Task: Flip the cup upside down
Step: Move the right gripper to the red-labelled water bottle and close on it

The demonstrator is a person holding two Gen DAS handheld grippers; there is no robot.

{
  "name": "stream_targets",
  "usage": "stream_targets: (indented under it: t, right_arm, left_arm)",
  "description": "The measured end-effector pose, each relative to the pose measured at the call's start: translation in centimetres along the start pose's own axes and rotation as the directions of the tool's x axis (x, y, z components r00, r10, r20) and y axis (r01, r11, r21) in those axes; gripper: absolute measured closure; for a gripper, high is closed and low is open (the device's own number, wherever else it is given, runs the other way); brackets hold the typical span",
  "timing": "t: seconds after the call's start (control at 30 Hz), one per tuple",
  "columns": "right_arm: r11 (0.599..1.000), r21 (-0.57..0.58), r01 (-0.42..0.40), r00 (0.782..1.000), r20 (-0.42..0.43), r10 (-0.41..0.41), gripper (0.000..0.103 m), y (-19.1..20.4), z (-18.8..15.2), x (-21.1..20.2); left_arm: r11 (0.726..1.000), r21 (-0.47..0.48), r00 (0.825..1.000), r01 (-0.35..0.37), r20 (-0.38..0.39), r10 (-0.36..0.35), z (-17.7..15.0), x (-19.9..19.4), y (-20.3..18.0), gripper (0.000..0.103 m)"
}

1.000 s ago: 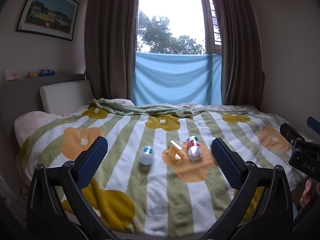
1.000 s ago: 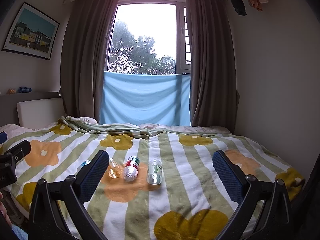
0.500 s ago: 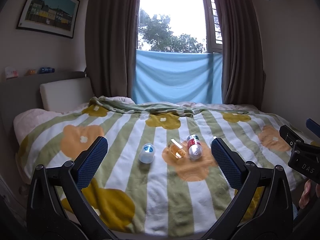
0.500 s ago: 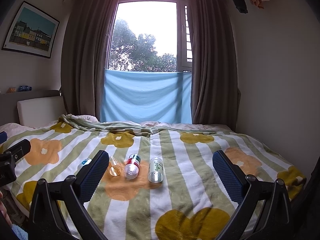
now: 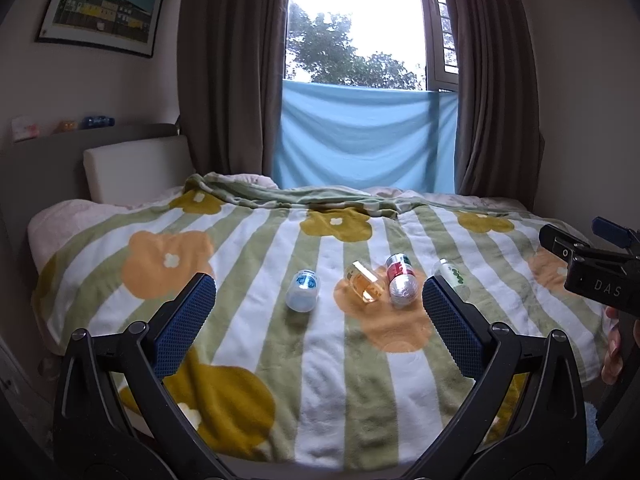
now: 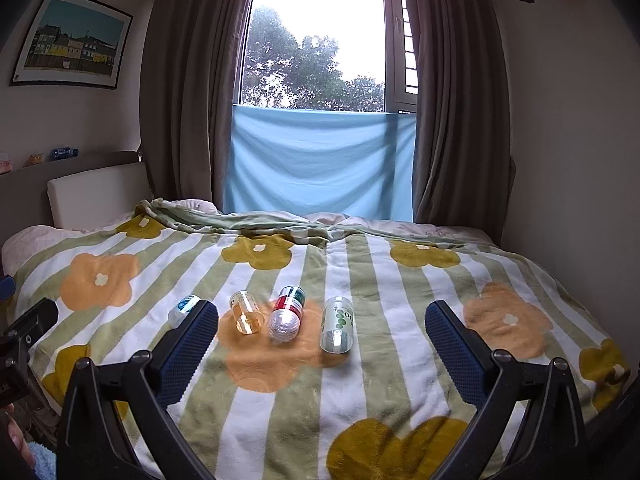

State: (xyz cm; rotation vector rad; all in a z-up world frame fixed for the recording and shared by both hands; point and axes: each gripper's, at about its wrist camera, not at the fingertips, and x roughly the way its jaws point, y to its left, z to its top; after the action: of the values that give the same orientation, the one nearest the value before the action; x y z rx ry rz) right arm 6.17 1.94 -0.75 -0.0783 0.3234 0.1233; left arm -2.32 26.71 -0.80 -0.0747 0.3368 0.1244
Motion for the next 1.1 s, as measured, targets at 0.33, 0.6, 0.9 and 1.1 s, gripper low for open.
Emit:
stream_targets:
  t: [0.33, 0.6, 0.9, 1.1]
  right_arm:
    - [0.986, -0.122, -0.117, 0.967, -0.241, 0.085, 0.000, 2.3, 6.1, 14.8]
    - [0.975, -0.165, -0.147, 0.818, -0.574, 0.026, 0.000, 5.5, 5.3, 32.1]
    - [0.982, -0.167, -0.092, 0.643, -0.763, -0.070, 0.012, 6.6, -0.1, 43.5]
    - [0.993, -0.091, -0.074, 0.575, -0.817, -0.032, 0.027, 6.2, -2.8, 46.0]
  left_arm:
    - [0.999, -0.026, 0.995, -0.031, -0.091, 0.028, -1.9, 4.2, 2.0, 0.000]
    - [0.998, -0.055, 0.985, -0.004, -0.170, -0.005, -4.5, 7.8, 2.7, 0.000]
    - [0.998, -0.062, 0.969, 0.033, -0.241, -0.047, -6.9, 11.1, 2.6, 0.000]
    - [0.997, -0.059, 0.959, 0.050, -0.277, -0.064, -7.9, 12.5, 2.4, 0.000]
